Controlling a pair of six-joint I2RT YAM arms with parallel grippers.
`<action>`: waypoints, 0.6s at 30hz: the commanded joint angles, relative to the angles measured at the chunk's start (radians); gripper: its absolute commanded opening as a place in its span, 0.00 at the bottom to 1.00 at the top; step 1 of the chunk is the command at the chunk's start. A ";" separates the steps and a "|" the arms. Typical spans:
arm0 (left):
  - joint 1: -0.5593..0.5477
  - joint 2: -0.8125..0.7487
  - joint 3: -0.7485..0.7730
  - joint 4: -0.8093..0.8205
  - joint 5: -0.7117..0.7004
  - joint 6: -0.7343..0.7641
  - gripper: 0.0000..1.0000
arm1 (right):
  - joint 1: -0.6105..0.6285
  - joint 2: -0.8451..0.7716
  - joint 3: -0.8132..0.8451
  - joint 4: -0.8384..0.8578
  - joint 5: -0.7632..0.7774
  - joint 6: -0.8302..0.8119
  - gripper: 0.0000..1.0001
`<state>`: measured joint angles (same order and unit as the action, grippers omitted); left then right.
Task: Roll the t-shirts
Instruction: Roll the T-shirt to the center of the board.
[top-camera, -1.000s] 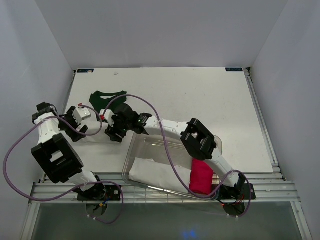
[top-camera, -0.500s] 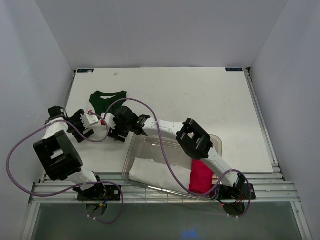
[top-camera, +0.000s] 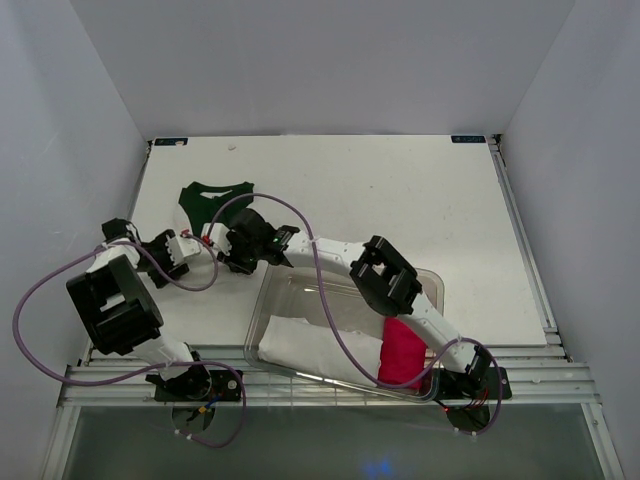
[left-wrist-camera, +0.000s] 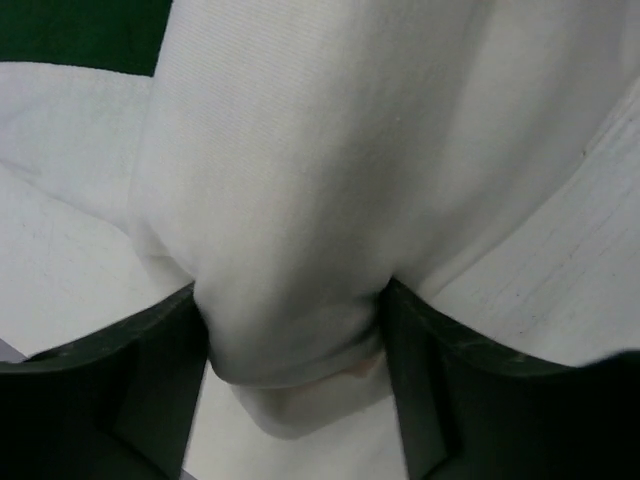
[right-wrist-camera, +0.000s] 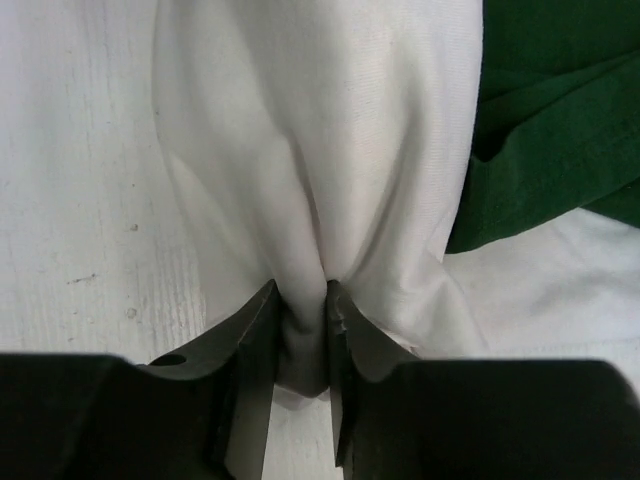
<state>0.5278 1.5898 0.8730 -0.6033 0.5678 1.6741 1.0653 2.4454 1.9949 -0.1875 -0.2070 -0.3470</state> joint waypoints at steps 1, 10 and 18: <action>0.000 0.010 -0.008 -0.056 -0.032 0.059 0.69 | -0.027 0.038 0.047 -0.139 -0.090 0.060 0.24; 0.023 0.045 0.193 -0.357 0.010 0.074 0.01 | -0.063 -0.054 0.073 -0.196 -0.300 0.092 0.08; 0.070 0.113 0.389 -0.801 -0.025 0.236 0.00 | -0.091 -0.086 0.085 -0.260 -0.591 0.141 0.08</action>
<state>0.5690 1.6955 1.1992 -1.1976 0.5701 1.8252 0.9901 2.4283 2.0533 -0.3206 -0.6479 -0.2321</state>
